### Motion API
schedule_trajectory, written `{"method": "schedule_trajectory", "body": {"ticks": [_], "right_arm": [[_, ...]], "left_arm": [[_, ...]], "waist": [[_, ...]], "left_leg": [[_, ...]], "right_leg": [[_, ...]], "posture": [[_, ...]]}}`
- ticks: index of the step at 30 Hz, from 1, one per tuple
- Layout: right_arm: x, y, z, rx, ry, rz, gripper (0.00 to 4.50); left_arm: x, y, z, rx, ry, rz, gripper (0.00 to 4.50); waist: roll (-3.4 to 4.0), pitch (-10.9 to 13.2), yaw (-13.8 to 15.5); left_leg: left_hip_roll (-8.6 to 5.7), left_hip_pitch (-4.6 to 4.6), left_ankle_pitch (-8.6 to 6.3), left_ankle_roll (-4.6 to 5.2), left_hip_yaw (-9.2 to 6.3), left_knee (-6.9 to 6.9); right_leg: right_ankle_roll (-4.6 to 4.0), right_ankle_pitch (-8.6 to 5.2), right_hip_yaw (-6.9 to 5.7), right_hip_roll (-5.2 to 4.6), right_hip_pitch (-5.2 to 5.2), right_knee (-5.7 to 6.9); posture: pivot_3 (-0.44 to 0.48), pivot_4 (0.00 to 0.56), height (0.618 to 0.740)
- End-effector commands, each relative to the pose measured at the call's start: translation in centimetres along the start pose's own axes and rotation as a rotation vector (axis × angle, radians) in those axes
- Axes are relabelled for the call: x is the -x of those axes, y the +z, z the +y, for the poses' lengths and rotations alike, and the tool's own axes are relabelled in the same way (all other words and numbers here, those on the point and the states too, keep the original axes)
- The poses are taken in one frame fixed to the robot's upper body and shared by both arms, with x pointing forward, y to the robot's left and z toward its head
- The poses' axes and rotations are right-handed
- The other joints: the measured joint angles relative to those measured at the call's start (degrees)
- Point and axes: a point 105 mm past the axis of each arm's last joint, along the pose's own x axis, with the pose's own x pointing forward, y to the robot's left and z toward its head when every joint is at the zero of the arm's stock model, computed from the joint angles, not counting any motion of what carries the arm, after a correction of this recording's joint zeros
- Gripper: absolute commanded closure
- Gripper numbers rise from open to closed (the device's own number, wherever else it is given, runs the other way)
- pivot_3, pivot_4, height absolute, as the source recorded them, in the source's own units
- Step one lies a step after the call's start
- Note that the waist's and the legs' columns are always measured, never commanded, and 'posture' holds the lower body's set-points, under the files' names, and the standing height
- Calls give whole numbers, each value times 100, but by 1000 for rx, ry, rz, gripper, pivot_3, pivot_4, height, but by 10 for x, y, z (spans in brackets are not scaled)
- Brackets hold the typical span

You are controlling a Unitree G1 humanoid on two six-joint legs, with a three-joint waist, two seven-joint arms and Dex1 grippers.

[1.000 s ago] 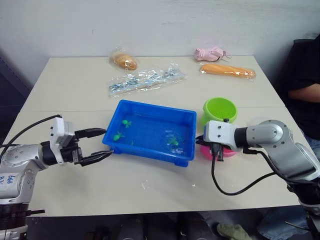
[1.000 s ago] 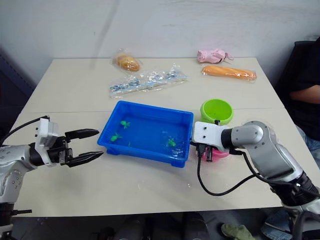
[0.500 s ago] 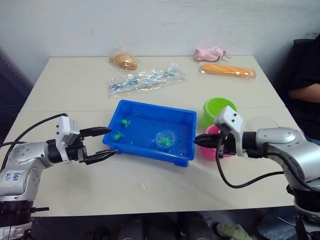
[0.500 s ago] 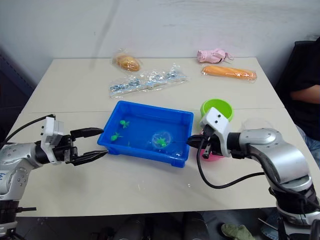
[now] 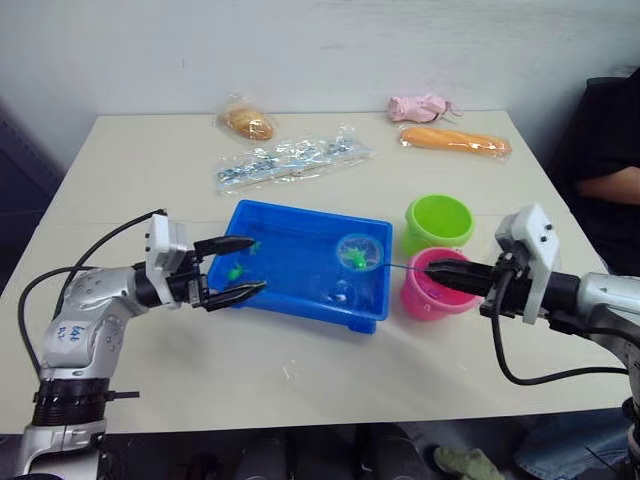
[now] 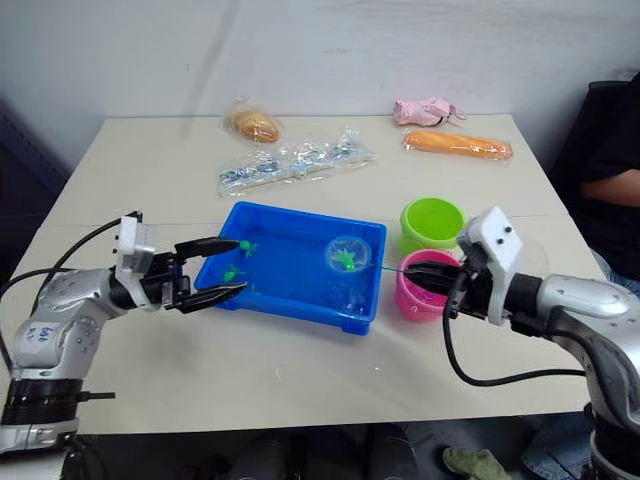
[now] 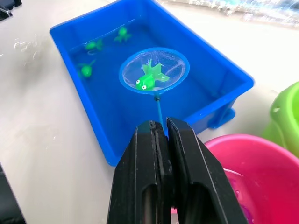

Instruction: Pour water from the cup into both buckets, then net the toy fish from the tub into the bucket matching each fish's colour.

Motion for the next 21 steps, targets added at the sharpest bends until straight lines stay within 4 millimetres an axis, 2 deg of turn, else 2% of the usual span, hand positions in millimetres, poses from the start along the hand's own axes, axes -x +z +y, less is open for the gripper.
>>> {"method": "schedule_trajectory", "body": {"ticks": [1, 4, 6, 9, 14, 17, 21], "right_arm": [[23, 20, -13, 80, -124, -96, 4500], [34, 21, -22, 95, -194, -108, 4500], [47, 20, -40, 126, -302, -108, 4500], [56, 19, -57, 200, -411, -92, 4500], [57, 3, -76, 327, -515, -14, 4500], [59, -12, -88, 468, -567, 109, 4500], [50, -18, -87, 553, -550, 126, 4500]], "left_arm": [[-10, 11, 1, -30, -27, -52, 54], [-15, 13, 1, -29, -45, -64, 54], [-20, 15, 1, -31, -53, -80, 54], [-26, 17, 2, -26, -61, -97, 54], [-32, 17, 3, -22, -66, -115, 54], [-36, 17, 0, -28, -82, -134, 54], [-40, 13, 1, -54, -84, -135, 54]], "waist": [[-1, 0, 13], [-1, -1, 25], [-1, -1, 26], [-1, -1, 26], [-1, -1, 26], [-1, -1, 19], [-1, -1, 21]], "left_leg": [[-2, 1, 0, 1, -1, 0], [-2, 1, 1, 1, 0, 0], [-3, 1, 1, 1, 1, 0], [-4, 2, 1, 2, 3, 0], [-4, 4, 3, 0, 3, -1], [-5, 3, 3, 0, 6, -1], [-5, 4, 4, 0, 6, 0]], "right_leg": [[0, 0, 0, 0, 1, 1], [0, 0, 1, 2, 1, -1], [1, 0, 2, 2, 1, -1], [1, 1, 4, 3, 1, -1], [2, 1, 4, 6, 1, -2], [2, 1, 5, 5, 1, -2], [3, 1, 5, 5, 1, -2]], "posture": [[0, 150, 740], [0, 150, 740], [0, 150, 740], [0, 150, 740], [0, 150, 740], [0, 150, 740], [0, 150, 740]]}}
